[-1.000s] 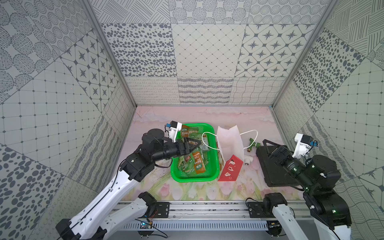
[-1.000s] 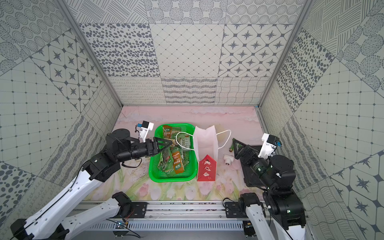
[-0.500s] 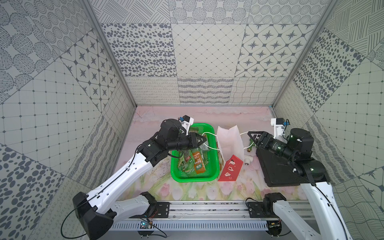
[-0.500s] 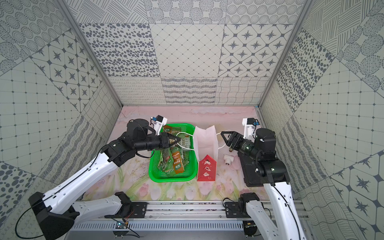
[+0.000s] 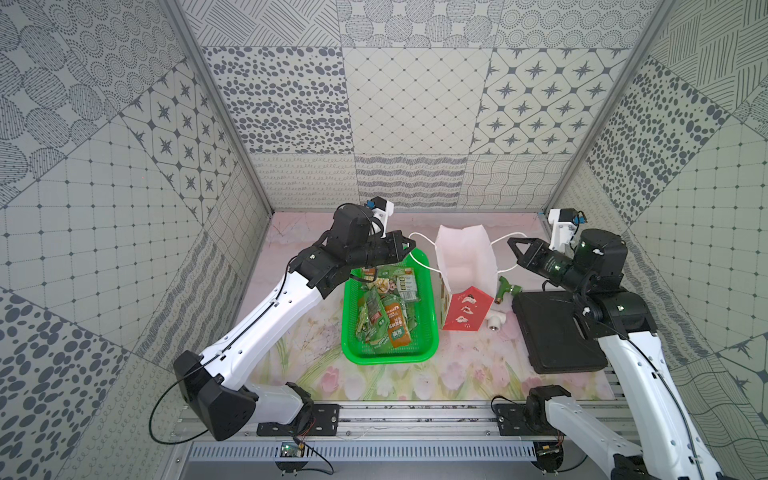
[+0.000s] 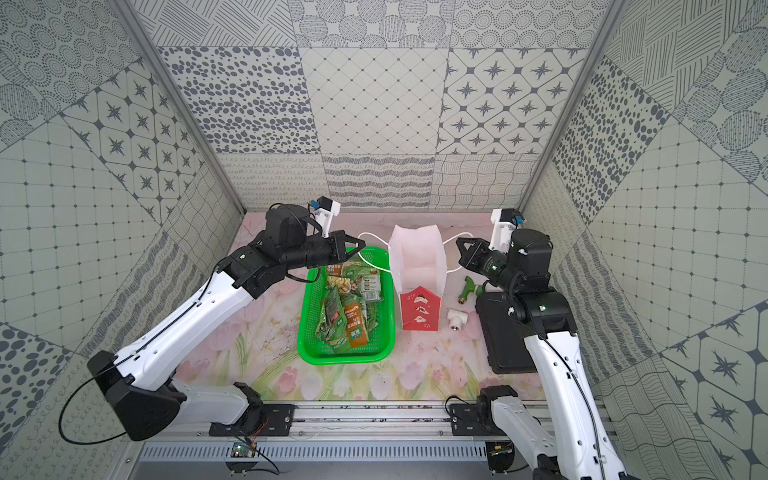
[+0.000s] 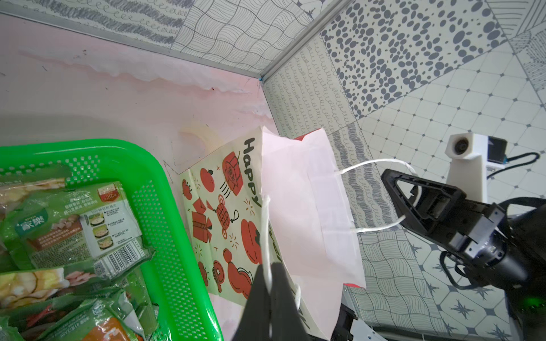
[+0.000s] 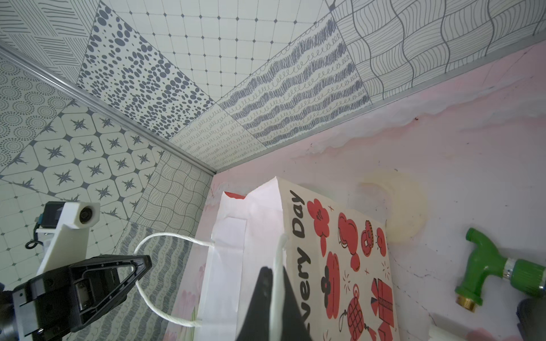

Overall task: Place the condiment packets inside the bag
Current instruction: Pick up the paper bag from the center of the board, then place the paper bag at the center of the board.

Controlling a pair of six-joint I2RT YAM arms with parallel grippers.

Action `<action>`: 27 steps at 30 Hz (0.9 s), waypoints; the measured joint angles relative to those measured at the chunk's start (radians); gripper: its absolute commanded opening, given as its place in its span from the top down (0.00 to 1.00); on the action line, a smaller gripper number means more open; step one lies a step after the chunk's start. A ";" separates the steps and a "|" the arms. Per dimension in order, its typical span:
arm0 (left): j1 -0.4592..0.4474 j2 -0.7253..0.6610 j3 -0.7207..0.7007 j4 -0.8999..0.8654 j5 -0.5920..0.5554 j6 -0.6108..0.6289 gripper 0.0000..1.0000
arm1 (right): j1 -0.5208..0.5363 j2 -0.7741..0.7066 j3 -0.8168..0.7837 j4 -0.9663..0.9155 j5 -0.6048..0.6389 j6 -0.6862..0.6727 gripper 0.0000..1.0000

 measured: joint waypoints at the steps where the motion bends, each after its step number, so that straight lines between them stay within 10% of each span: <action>1: 0.012 0.027 0.031 0.000 0.000 0.006 1.00 | -0.005 0.032 0.015 0.009 0.012 -0.006 1.00; 27: 0.173 0.641 0.721 -0.233 0.004 0.118 0.95 | -0.163 0.416 0.081 0.104 -0.045 0.012 1.00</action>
